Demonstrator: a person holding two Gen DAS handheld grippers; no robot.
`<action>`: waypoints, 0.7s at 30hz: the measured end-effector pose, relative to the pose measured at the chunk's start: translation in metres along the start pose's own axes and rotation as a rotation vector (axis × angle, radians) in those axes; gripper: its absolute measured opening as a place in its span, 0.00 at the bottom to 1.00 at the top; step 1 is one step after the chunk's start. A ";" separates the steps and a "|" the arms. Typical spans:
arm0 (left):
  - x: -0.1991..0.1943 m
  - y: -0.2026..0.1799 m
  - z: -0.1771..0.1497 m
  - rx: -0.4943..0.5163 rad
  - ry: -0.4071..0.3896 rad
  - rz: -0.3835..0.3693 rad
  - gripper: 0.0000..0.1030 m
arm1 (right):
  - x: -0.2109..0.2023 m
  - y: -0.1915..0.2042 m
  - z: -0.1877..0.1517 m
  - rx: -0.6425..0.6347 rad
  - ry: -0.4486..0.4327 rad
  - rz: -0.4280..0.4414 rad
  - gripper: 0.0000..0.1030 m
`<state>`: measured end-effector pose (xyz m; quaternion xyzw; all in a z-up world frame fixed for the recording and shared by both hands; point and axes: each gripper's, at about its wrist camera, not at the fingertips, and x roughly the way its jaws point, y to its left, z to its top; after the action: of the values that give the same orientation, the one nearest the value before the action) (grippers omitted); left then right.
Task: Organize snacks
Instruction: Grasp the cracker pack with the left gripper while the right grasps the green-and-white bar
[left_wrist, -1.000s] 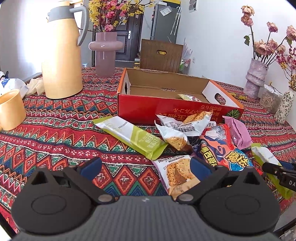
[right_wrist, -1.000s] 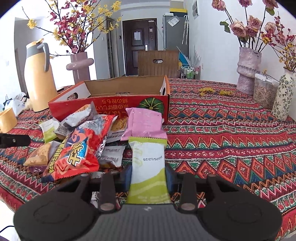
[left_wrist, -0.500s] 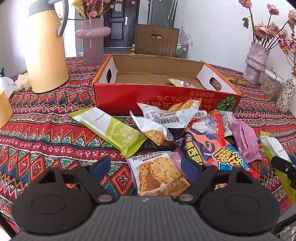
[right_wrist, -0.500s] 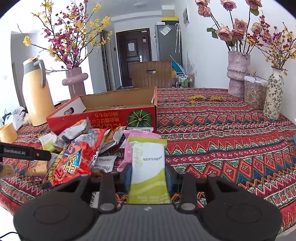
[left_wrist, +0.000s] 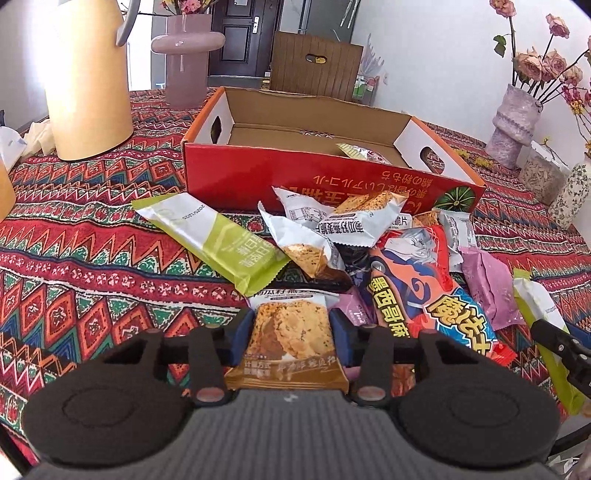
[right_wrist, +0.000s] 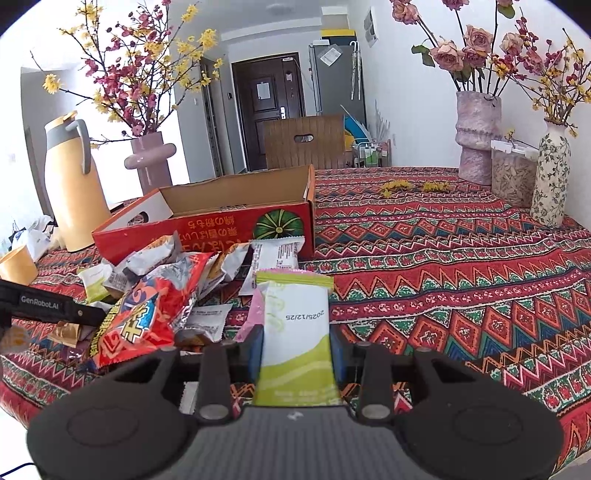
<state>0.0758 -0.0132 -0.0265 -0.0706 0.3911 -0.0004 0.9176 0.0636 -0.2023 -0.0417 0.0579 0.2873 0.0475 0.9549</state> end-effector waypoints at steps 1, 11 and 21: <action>-0.001 0.001 0.000 -0.001 -0.003 -0.001 0.44 | 0.000 0.000 0.000 0.000 0.000 0.000 0.34; -0.020 0.002 -0.002 0.016 -0.056 -0.016 0.41 | -0.005 0.004 0.000 -0.005 -0.010 -0.007 0.34; -0.038 0.013 -0.005 0.017 -0.107 -0.040 0.40 | -0.009 0.012 0.003 -0.024 -0.019 -0.007 0.34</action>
<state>0.0456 0.0007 -0.0044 -0.0707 0.3399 -0.0183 0.9376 0.0575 -0.1913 -0.0326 0.0458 0.2777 0.0470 0.9584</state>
